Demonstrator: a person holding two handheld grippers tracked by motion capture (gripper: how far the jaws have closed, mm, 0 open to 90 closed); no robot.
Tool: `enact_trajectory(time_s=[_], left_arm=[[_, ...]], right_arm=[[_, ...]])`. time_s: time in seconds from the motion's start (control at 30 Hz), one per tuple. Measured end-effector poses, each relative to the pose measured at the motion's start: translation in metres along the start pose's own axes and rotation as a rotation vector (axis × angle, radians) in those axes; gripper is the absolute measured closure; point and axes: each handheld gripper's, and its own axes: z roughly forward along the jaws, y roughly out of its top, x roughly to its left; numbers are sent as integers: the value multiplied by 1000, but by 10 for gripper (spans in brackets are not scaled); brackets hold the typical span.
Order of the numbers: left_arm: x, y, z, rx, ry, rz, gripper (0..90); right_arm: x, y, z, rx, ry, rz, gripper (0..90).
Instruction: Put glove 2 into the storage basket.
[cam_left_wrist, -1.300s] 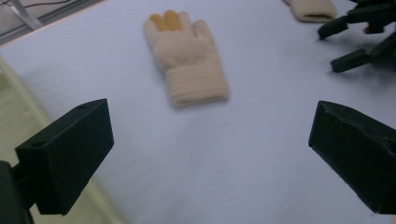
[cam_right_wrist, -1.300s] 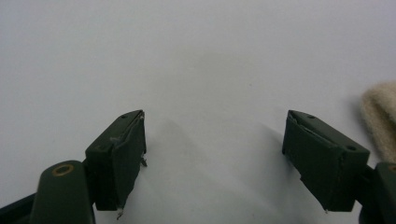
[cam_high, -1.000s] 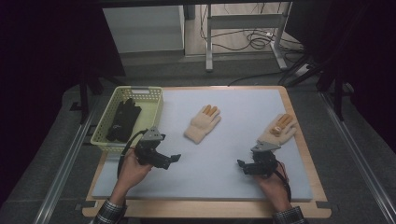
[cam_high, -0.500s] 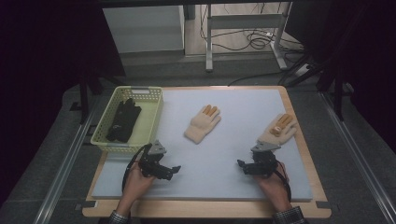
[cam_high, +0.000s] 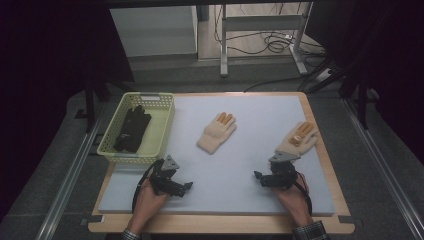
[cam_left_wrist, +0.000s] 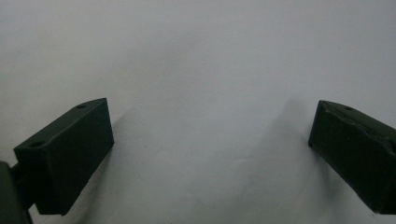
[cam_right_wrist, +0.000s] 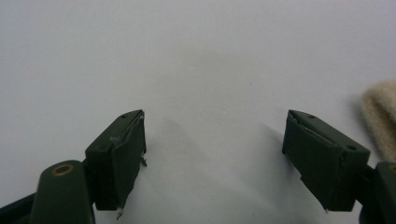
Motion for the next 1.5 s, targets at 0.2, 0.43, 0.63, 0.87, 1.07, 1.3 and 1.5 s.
enact_trajectory(time_s=[0.2, 0.43, 0.63, 0.87, 1.07, 1.3, 1.5], left_arm=[[0, 0, 0, -1, 1, 2, 0], [0, 0, 0, -2, 1, 1, 1], [0, 0, 0, -2, 1, 1, 1], [0, 0, 0, -2, 0, 1, 1], [0, 0, 0, -2, 0, 0, 1], [0, 0, 0, -1, 1, 2, 1], [0, 0, 0, 0, 0, 3, 1]], right_arm=[[2, 3, 0, -1, -3, 5, 216], [10, 27, 2, -31, 43, -15, 216], [13, 52, 15, -43, 90, 6, 198], [17, 79, 44, -23, 96, -18, 200], [21, 105, 72, -35, 99, -44, 234], [27, 134, 104, -29, 84, -63, 258], [29, 150, 128, -35, 67, -64, 283]])
